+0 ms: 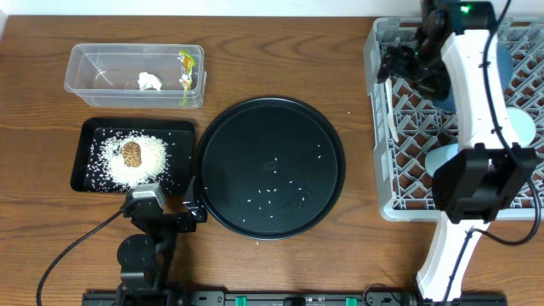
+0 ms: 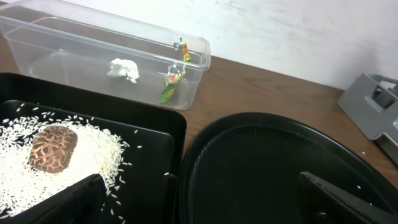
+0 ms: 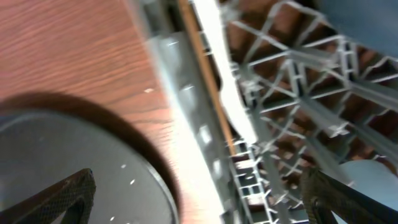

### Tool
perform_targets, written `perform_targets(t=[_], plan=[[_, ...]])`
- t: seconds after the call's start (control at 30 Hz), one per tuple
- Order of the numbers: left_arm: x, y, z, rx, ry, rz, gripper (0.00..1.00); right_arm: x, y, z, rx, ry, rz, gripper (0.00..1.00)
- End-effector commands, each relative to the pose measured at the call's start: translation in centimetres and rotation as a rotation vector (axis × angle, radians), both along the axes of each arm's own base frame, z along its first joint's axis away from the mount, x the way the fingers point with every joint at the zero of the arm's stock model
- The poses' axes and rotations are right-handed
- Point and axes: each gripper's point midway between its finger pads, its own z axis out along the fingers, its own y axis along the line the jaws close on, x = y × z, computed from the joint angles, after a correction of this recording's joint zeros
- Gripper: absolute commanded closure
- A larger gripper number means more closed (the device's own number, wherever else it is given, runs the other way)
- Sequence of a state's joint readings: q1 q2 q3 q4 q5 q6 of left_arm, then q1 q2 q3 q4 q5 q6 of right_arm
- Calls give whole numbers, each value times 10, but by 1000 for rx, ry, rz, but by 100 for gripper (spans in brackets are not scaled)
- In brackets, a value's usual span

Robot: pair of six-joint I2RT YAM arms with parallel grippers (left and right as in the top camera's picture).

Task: Sort waste into correct bins and load items into the dishwasher rack

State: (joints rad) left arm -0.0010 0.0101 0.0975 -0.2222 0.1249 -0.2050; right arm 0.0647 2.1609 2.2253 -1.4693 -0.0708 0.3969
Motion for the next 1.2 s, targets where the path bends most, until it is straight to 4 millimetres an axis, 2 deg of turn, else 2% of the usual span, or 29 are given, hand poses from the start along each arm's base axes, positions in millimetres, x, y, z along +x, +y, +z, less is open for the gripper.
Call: perform_targets(t=[0.0,0.1,0.23,0.33,0.47,0.67,0.83,1.0,1.17], plan=[[0,-2,-12,10,23,-13,2,-15,39,65,15,-157,104,1],[0,-2,-12,10,23,-13,2,-36,76,102,36,-247,195,1],[0,-2,-12,10,23,-13,2,-71,113,147,73,-356,304,1],[0,-2,-12,10,23,-13,2,-96,129,176,102,-430,361,1],[0,-2,-12,10,23,-13,2,-127,129,216,138,-538,394,1],[0,-1,-12,10,23,-13,2,-169,101,269,169,-704,366,1],[0,-2,-12,10,23,-13,2,-197,38,304,33,-857,239,1],[0,-1,-12,10,23,-13,2,-243,-6,308,-18,-887,115,1],[0,-2,-12,10,23,-13,2,-272,-31,306,-53,-977,9,1]])
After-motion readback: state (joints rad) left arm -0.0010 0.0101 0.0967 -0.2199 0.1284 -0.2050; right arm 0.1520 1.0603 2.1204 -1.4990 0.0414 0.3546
